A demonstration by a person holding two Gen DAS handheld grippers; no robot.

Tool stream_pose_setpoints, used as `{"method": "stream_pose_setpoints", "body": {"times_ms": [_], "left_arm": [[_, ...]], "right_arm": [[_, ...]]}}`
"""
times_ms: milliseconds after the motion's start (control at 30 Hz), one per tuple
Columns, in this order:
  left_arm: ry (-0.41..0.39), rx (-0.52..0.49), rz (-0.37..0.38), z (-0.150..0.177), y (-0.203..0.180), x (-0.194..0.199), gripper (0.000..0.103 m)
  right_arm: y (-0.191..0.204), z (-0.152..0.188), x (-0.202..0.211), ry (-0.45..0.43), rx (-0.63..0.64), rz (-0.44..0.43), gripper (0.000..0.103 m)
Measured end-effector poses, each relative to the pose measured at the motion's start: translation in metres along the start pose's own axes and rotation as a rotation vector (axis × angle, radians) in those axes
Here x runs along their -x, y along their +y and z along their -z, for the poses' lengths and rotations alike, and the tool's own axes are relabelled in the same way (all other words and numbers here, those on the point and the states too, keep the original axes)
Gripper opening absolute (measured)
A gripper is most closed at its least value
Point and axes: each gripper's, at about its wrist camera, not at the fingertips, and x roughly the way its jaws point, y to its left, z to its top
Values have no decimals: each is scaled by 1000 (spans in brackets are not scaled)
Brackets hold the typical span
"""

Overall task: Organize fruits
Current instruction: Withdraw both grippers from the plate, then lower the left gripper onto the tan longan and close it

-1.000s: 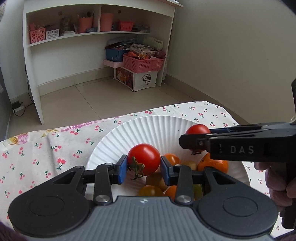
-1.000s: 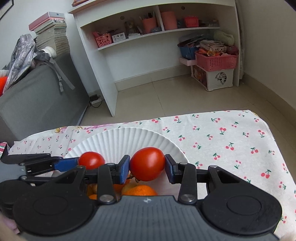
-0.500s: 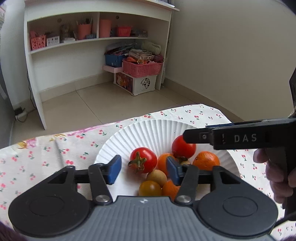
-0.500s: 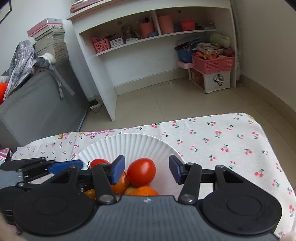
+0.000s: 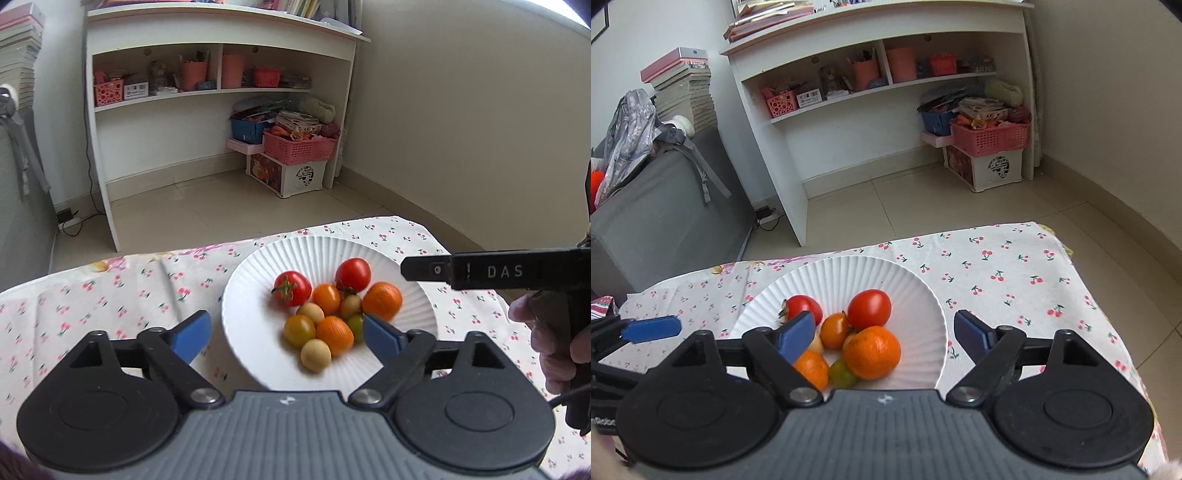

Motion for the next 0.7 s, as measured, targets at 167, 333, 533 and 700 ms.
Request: {"method": "stream_pose_setpoints", "body": {"times_ms": [167, 333, 533, 700], "left_arm": [[14, 15, -12, 9, -1, 23, 91], [36, 28, 4, 20, 0, 42, 93], [66, 59, -19, 36, 5, 61, 93], [88, 68, -52, 51, 8, 71, 93]], "right_arm": [[9, 6, 19, -10, 3, -3, 88], [17, 12, 34, -18, 6, 3, 92], [26, 23, 46, -19, -14, -7, 94], [35, 36, 52, -10, 15, -29, 97]]}}
